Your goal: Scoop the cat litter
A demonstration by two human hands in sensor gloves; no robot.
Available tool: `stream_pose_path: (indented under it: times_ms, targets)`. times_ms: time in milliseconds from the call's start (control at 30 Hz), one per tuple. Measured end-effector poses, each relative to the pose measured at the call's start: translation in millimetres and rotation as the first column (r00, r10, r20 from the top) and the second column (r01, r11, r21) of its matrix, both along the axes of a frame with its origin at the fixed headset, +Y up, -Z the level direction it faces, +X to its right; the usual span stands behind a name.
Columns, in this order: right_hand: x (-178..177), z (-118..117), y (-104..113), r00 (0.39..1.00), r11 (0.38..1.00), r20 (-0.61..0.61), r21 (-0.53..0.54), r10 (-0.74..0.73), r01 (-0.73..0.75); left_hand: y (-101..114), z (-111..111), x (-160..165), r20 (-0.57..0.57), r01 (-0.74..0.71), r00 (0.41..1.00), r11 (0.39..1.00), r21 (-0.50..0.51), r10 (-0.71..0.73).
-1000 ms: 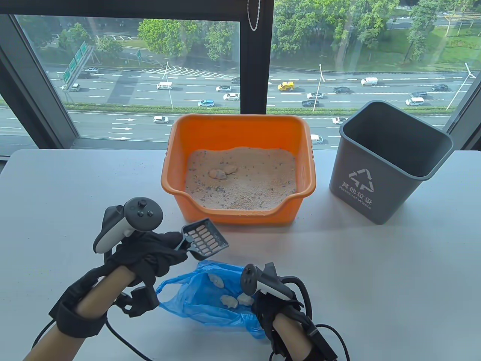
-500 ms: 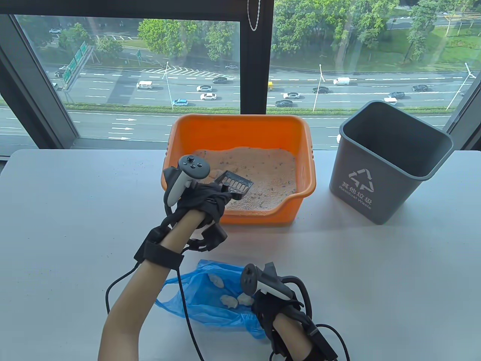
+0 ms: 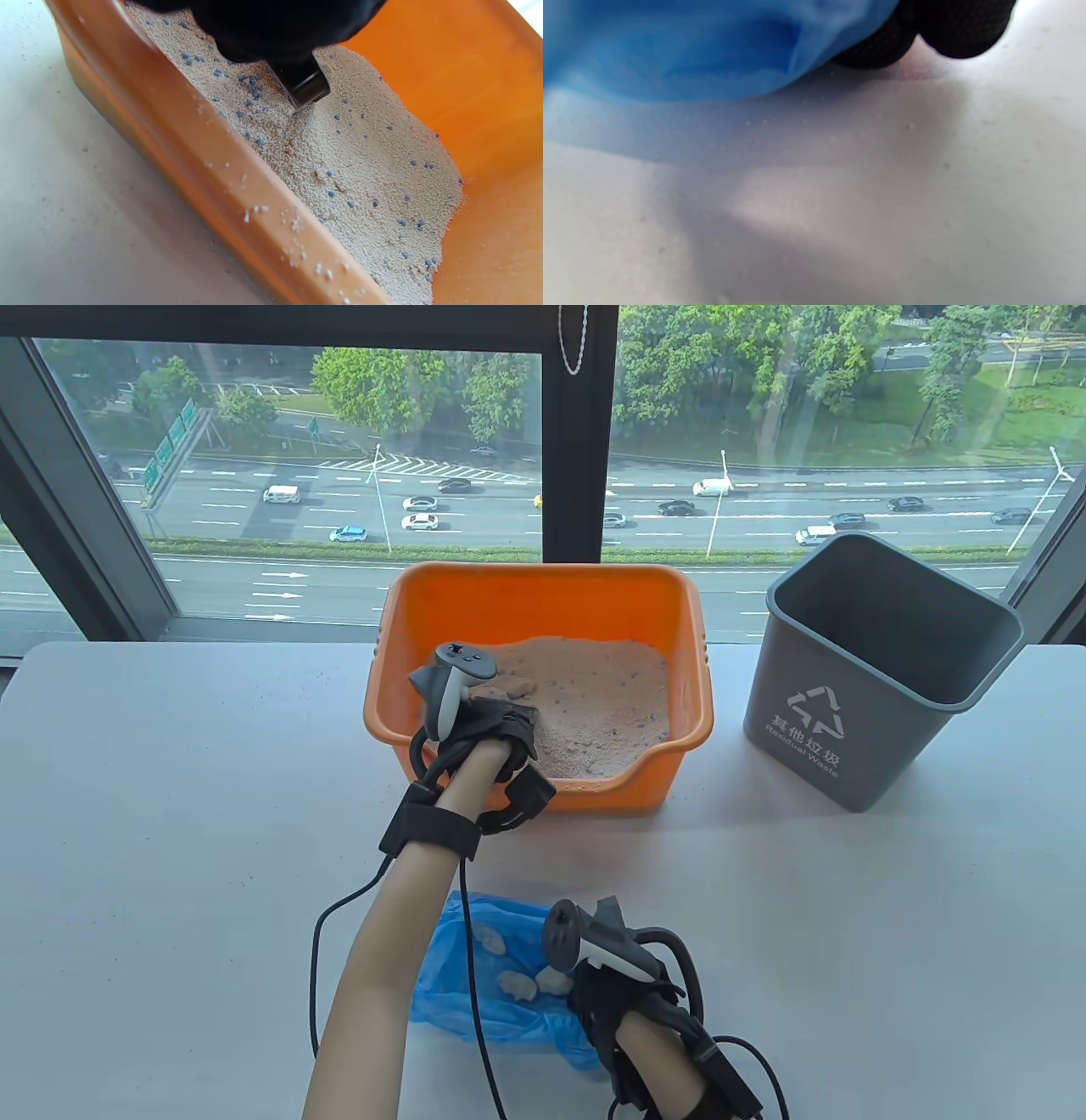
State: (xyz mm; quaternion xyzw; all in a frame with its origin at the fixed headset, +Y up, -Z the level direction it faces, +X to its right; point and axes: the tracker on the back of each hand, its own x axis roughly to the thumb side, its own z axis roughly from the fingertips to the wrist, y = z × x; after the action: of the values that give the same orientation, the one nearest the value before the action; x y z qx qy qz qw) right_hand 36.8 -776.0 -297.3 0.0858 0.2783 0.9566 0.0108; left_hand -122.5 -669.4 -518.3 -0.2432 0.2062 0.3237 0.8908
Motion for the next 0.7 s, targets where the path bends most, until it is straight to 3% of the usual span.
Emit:
stream_pose_path:
  times_ms: [233, 433, 533, 700]
  targets:
    - [-0.2, -0.1, -0.2, 1.0, 1.0, 0.001, 0.001, -0.001, 0.001, 1.7, -10.9, 5.2, -0.016, 0.038, 0.999, 0.999, -0.01, -0.038]
    - [-0.5, -0.1, -0.2, 1.0, 1.0, 0.001, 0.001, 0.0, 0.0, -1.8, -6.6, 10.2, 0.048, 0.06, 0.997, 0.998, 0.005, -0.06]
    - [-0.5, -0.1, -0.3, 1.0, 1.0, 0.0, 0.002, 0.0, 0.0, -0.2, -3.1, 8.7, 0.092, 0.007, 0.996, 0.999, -0.044, -0.003]
    - [-0.6, -0.1, -0.4, 1.0, 1.0, 0.0, 0.001, 0.0, 0.0, -0.7, -12.8, 11.2, 0.05, 0.064, 0.997, 0.998, -0.029, -0.062]
